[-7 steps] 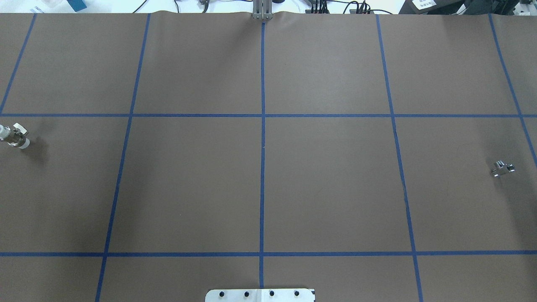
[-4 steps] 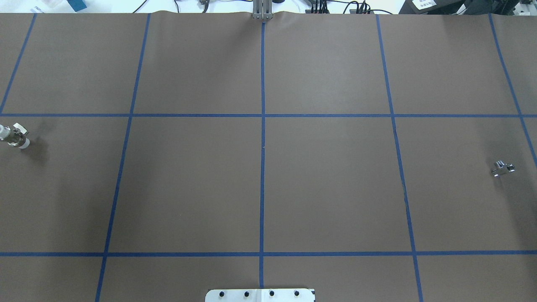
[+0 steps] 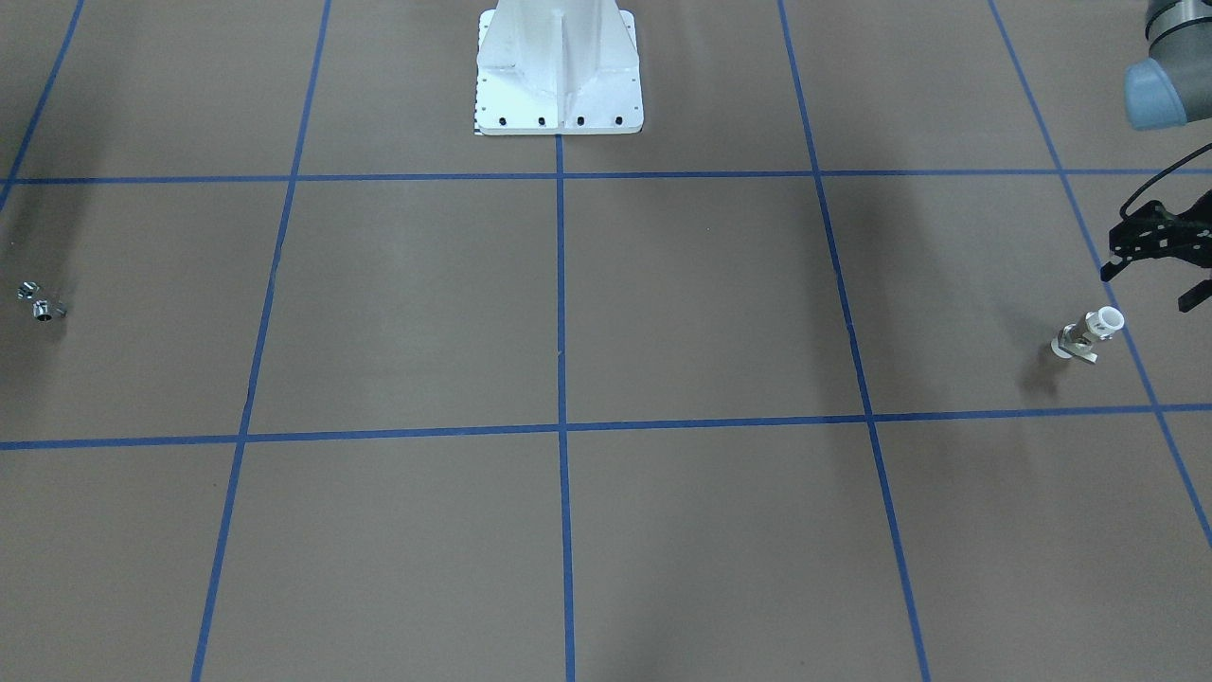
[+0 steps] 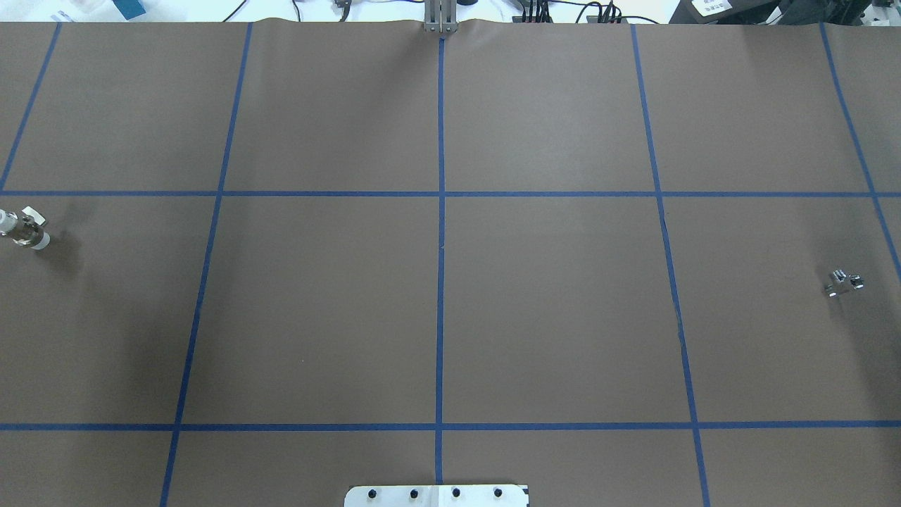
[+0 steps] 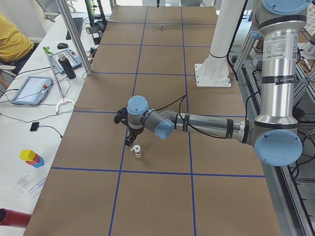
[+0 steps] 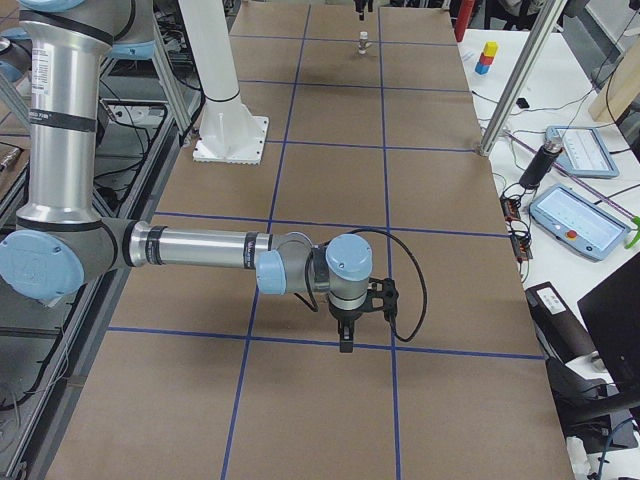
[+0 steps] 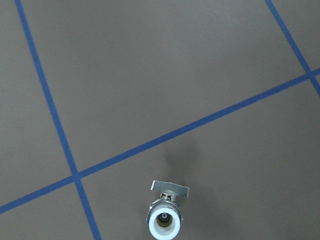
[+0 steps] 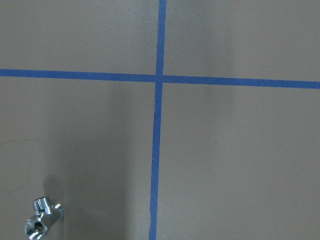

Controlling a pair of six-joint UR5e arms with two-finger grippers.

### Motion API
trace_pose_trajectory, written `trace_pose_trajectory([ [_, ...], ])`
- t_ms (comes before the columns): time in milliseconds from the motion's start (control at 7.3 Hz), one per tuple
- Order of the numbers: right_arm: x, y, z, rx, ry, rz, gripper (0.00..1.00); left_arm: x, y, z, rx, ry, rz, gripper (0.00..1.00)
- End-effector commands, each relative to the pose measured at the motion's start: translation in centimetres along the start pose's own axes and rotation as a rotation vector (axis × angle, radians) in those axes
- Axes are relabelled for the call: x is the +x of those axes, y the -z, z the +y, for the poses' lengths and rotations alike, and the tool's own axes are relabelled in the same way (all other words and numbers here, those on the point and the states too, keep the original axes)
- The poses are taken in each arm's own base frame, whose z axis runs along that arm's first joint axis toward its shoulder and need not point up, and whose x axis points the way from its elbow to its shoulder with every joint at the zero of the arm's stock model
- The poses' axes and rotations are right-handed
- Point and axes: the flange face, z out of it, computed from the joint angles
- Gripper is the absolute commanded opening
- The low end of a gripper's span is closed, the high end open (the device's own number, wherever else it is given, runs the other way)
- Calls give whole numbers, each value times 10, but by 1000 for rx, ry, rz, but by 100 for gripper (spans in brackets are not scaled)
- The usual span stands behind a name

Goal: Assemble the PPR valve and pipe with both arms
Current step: 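Lower the left gripper over the white PPR valve and close on it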

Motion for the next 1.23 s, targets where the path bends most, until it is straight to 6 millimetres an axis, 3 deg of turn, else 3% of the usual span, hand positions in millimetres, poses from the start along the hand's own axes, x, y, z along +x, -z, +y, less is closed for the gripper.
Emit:
trace_pose_trajectory([
  [0,1,-1,1,-3,-2,0,100,-19,-36,2,-33,3,6,100],
  [274,1,-1,1,-3,-2,0,100,-13,-56,4,-68,15,20,100],
  [685,1,-2,1,-4,-3,0,100,-1,-69,2,-90,-4,33,100],
  [1096,1,-2,1,-4,-3,0,100,-5,-80,7,-110,1,24,100],
])
